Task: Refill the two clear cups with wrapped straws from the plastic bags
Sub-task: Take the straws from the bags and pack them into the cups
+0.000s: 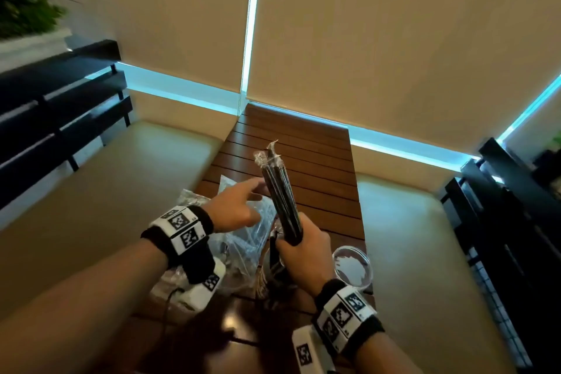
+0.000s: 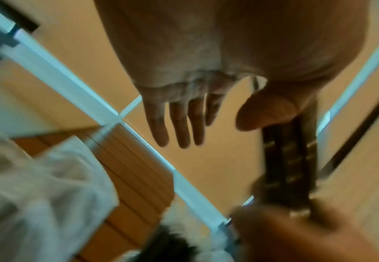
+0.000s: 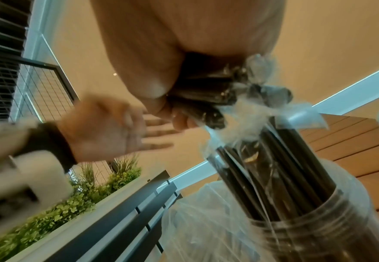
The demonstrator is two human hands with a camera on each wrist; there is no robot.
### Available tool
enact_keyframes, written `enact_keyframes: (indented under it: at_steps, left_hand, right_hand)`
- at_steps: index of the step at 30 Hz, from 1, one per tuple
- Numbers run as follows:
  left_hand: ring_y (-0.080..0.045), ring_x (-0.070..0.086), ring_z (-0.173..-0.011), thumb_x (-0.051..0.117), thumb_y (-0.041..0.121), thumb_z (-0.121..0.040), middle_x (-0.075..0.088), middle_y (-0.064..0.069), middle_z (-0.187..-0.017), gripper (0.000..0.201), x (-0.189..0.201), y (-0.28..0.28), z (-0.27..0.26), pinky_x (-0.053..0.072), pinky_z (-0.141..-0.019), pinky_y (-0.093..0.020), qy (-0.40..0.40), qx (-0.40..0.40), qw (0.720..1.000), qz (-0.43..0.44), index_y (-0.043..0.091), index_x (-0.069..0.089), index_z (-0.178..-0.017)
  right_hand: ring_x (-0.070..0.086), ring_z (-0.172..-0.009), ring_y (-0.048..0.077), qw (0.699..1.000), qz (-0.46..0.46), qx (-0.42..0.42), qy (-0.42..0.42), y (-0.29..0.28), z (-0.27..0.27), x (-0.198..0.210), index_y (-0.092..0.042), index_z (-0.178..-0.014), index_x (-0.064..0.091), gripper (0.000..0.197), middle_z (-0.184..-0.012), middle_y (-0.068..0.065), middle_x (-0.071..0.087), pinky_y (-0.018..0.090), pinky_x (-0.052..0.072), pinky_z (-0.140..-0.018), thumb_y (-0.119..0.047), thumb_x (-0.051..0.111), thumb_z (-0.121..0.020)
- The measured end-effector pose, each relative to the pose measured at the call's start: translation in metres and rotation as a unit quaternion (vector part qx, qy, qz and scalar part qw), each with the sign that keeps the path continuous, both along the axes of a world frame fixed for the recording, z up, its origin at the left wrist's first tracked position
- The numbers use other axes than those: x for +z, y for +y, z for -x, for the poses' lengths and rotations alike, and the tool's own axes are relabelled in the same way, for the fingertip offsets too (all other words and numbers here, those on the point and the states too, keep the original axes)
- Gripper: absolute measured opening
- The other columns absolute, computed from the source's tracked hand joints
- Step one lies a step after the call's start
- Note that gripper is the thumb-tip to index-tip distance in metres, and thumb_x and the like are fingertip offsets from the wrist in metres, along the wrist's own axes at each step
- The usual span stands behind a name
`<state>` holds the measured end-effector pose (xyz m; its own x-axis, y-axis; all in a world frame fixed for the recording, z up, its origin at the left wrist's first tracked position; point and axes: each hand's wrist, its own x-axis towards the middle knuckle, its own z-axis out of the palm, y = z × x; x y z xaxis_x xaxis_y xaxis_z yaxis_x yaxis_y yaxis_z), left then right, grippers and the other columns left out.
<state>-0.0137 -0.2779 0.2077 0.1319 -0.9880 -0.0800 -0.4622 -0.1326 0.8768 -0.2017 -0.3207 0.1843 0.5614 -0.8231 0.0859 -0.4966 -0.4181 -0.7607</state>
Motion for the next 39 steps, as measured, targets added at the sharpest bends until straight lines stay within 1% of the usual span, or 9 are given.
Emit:
enact_keyframes:
  at_steps: [4,6,9,15,20,25,28,34,39]
  left_hand:
    - [-0.022,0.065,-0.110,0.071,0.015,-0.076,0.062,-0.002,-0.126,0.088,0.046,0.005,0.015,0.055,-0.086,-0.034,0.219,0.082,0.955,0.185,0.029,0.020,-0.147]
    - [-0.015,0.065,-0.109,0.074,0.026,-0.083,0.064,0.006,-0.122,0.084,0.061,0.003,0.015,0.055,-0.088,-0.035,0.153,0.174,0.942,0.244,0.036,0.021,-0.148]
    - [-0.009,0.067,-0.096,0.061,0.038,-0.092,0.070,0.011,-0.107,0.035,0.069,-0.001,0.016,0.056,-0.086,-0.039,-0.030,0.195,0.948,0.250,0.032,0.059,-0.127]
    - [-0.010,0.060,-0.103,0.054,0.067,-0.083,0.066,0.008,-0.113,0.053,0.070,-0.004,0.033,0.051,-0.089,-0.033,-0.324,0.077,0.934,0.127,0.027,0.066,-0.117]
    - [-0.011,0.055,-0.070,0.067,0.044,-0.082,0.057,0.010,-0.071,0.027,0.072,-0.013,0.046,0.042,-0.058,-0.022,-0.346,0.126,0.924,0.107,0.024,0.056,-0.066]
    - [-0.010,0.047,-0.069,0.062,0.026,-0.087,0.045,0.009,-0.075,0.032,0.061,-0.019,0.066,0.032,-0.062,-0.020,-0.357,0.101,0.912,0.175,0.025,0.044,-0.061]
    - [-0.008,0.041,-0.063,0.061,0.024,-0.087,0.039,0.011,-0.071,0.034,0.048,-0.020,0.069,0.030,-0.059,-0.019,-0.347,0.096,0.914,0.189,0.025,0.040,-0.061]
    - [-0.016,0.042,-0.057,0.066,0.016,-0.079,0.044,0.004,-0.066,0.031,0.021,-0.019,0.060,0.040,-0.054,-0.029,-0.320,0.133,0.914,0.209,0.019,0.043,-0.058]
    - [-0.016,0.042,-0.055,0.067,0.011,-0.077,0.041,0.005,-0.067,0.033,-0.009,-0.019,0.064,0.037,-0.052,-0.027,-0.305,0.109,0.921,0.216,0.020,0.041,-0.059]
  right_hand:
    - [0.050,-0.055,0.007,0.999,0.003,0.006,-0.038,0.006,-0.020,-0.010,-0.025,-0.078,0.053,0.016,-0.065,-0.002,0.059,0.016,0.040,-0.052,-0.013,0.065,-0.076]
    - [0.045,-0.053,0.006,0.999,0.012,0.015,-0.049,0.010,-0.026,-0.012,-0.023,-0.075,0.051,0.018,-0.060,-0.003,0.054,0.023,0.041,-0.052,-0.011,0.063,-0.074]
    - [0.044,-0.051,0.008,0.997,-0.001,0.017,-0.077,0.012,-0.032,-0.011,-0.021,-0.073,0.053,0.014,-0.060,0.001,0.054,0.035,0.045,-0.052,-0.010,0.062,-0.073]
    - [0.048,-0.047,0.002,0.991,-0.062,-0.019,-0.118,0.006,-0.030,-0.006,-0.021,-0.080,0.065,0.008,-0.062,-0.004,0.062,0.011,0.037,-0.043,-0.017,0.069,-0.085]
    - [0.050,-0.053,0.006,0.985,-0.080,-0.026,-0.149,0.002,-0.026,-0.012,-0.025,-0.078,0.060,0.014,-0.065,-0.003,0.062,0.017,0.043,-0.049,-0.022,0.071,-0.085]
    - [0.051,-0.082,0.012,0.986,0.165,-0.033,0.000,-0.009,-0.016,-0.023,-0.028,-0.079,0.057,0.037,-0.073,-0.018,0.050,0.034,0.046,-0.078,-0.064,0.058,-0.072]
    - [0.046,-0.105,0.016,0.963,0.254,-0.027,0.085,-0.016,-0.005,-0.025,-0.029,-0.104,0.056,0.061,-0.102,-0.013,0.057,0.039,0.037,-0.096,-0.079,0.052,-0.068]
    - [0.030,-0.136,0.016,0.997,0.054,-0.008,0.049,-0.029,0.023,-0.057,-0.031,-0.147,0.019,0.118,-0.150,-0.004,0.028,0.040,0.035,-0.110,-0.069,0.077,-0.052]
    - [0.051,-0.119,0.005,0.996,-0.083,0.012,-0.026,-0.025,0.021,-0.071,-0.039,-0.146,0.014,0.113,-0.142,-0.009,0.043,0.016,0.042,-0.087,-0.039,0.086,-0.059]
